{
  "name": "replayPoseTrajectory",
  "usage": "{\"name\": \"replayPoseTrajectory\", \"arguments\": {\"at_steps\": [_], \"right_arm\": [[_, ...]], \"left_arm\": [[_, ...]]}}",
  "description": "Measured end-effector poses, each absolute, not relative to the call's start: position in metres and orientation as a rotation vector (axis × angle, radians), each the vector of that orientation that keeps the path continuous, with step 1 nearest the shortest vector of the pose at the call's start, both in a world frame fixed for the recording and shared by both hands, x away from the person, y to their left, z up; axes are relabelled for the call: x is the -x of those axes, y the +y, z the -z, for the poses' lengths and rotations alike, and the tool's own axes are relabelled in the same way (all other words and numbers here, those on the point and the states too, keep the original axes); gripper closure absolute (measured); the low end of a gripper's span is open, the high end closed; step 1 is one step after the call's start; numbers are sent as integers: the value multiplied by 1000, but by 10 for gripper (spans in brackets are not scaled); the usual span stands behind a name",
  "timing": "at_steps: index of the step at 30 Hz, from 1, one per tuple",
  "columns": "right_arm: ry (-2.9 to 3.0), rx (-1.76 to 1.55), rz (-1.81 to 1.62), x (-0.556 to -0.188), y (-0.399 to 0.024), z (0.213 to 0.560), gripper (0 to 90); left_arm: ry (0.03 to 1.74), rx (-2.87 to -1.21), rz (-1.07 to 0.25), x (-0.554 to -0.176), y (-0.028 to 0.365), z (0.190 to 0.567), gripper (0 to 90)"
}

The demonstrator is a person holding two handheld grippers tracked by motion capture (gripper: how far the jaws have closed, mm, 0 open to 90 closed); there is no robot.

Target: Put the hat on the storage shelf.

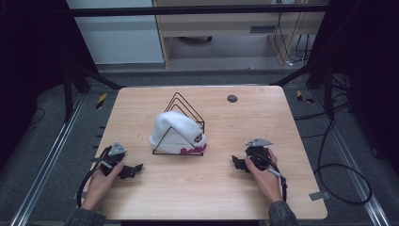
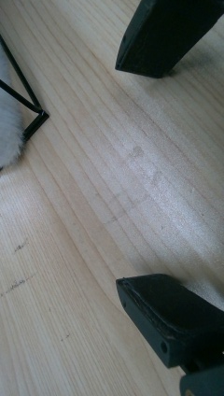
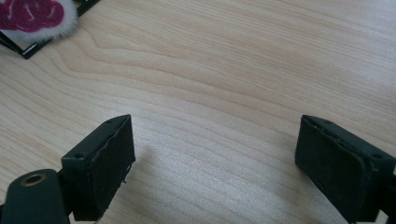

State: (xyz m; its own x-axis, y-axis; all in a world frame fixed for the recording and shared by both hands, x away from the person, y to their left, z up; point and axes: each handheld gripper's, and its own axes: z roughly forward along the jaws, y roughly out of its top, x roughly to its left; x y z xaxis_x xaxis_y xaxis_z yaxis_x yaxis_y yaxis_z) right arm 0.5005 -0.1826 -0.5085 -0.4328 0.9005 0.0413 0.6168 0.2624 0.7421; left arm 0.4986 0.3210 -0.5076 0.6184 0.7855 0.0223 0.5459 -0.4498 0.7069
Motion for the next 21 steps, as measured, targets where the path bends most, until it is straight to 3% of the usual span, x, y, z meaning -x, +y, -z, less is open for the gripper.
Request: {"name": "replayPoseTrajectory", "arguments": {"at_steps": [21], "right_arm": [[2091,-1411,-925,-495,-174,511,91]], "left_arm": [[1040,-2167,-460,-498,321,508,0]]}}
